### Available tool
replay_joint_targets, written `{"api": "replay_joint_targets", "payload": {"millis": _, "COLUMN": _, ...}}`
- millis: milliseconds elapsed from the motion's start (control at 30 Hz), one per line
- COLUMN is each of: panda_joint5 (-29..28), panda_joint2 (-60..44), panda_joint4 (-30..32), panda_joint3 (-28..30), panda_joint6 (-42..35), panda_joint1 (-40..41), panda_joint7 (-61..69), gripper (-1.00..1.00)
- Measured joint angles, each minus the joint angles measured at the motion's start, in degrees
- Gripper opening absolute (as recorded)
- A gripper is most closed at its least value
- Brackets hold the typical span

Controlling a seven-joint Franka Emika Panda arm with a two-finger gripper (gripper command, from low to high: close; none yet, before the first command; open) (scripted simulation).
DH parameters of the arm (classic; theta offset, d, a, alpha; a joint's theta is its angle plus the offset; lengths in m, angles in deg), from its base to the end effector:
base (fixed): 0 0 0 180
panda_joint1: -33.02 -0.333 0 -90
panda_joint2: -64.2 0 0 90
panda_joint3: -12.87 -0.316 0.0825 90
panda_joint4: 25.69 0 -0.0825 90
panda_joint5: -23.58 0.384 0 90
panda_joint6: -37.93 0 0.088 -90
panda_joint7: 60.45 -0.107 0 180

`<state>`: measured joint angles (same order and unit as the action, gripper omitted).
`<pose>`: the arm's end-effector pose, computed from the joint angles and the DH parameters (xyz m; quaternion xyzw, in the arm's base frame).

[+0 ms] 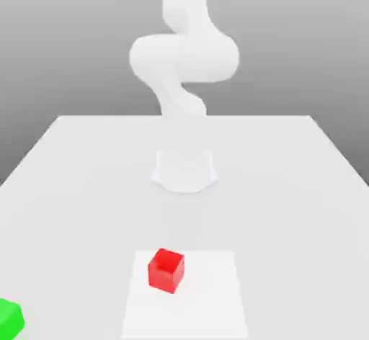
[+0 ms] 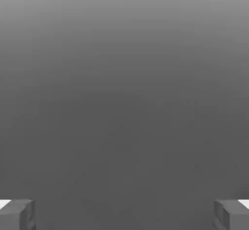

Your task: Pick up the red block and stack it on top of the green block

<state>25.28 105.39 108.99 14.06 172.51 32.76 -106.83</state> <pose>0.3789 -0.0083 0.6612 -0.8551 0.3812 -0.3155 0.1547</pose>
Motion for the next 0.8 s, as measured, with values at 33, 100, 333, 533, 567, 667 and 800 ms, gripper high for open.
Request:
{"api": "replay_joint_targets", "payload": {"millis": 33, "panda_joint5": 0.79, "panda_joint2": -2.28, "panda_joint4": 1.36, "panda_joint3": 0.48, "panda_joint6": 1.35, "panda_joint1": -0.12, "panda_joint7": -0.28, "gripper": 0.0}}
{"api": "replay_joint_targets", "payload": {"millis": 100, "panda_joint5": 2.23, "panda_joint2": -6.75, "panda_joint4": 3.96, "panda_joint3": 1.22, "panda_joint6": 3.95, "panda_joint1": -0.31, "panda_joint7": -0.88, "gripper": 0.0}}
{"api": "replay_joint_targets", "payload": {"millis": 333, "panda_joint5": 5.57, "panda_joint2": -22.0, "panda_joint4": 12.83, "panda_joint3": 1.73, "panda_joint6": 12.81, "panda_joint1": -0.14, "panda_joint7": -4.11, "gripper": 0.0}}
{"api": "replay_joint_targets", "payload": {"millis": 533, "panda_joint5": 3.67, "panda_joint2": -34.65, "panda_joint4": 20.54, "panda_joint3": 1.05, "panda_joint6": 20.7, "panda_joint1": 1.27, "panda_joint7": -10.35, "gripper": 0.0}}
{"api": "replay_joint_targets", "payload": {"millis": 567, "panda_joint5": 2.48, "panda_joint2": -36.61, "panda_joint4": 21.82, "panda_joint3": 1.08, "panda_joint6": 22.01, "panda_joint1": 1.63, "panda_joint7": -11.98, "gripper": 0.0}}
{"api": "replay_joint_targets", "payload": {"millis": 667, "panda_joint5": -1.02, "panda_joint2": -42.17, "panda_joint4": 24.2, "panda_joint3": 1.66, "panda_joint6": 26.06, "panda_joint1": 2.46, "panda_joint7": -16.09, "gripper": 0.0}}
{"api": "replay_joint_targets", "payload": {"millis": 800, "panda_joint5": -0.9, "panda_joint2": -49.29, "panda_joint4": 23.62, "panda_joint3": 1.49, "panda_joint6": 32.05, "panda_joint1": 2.31, "panda_joint7": -16.19, "gripper": 0.0}}
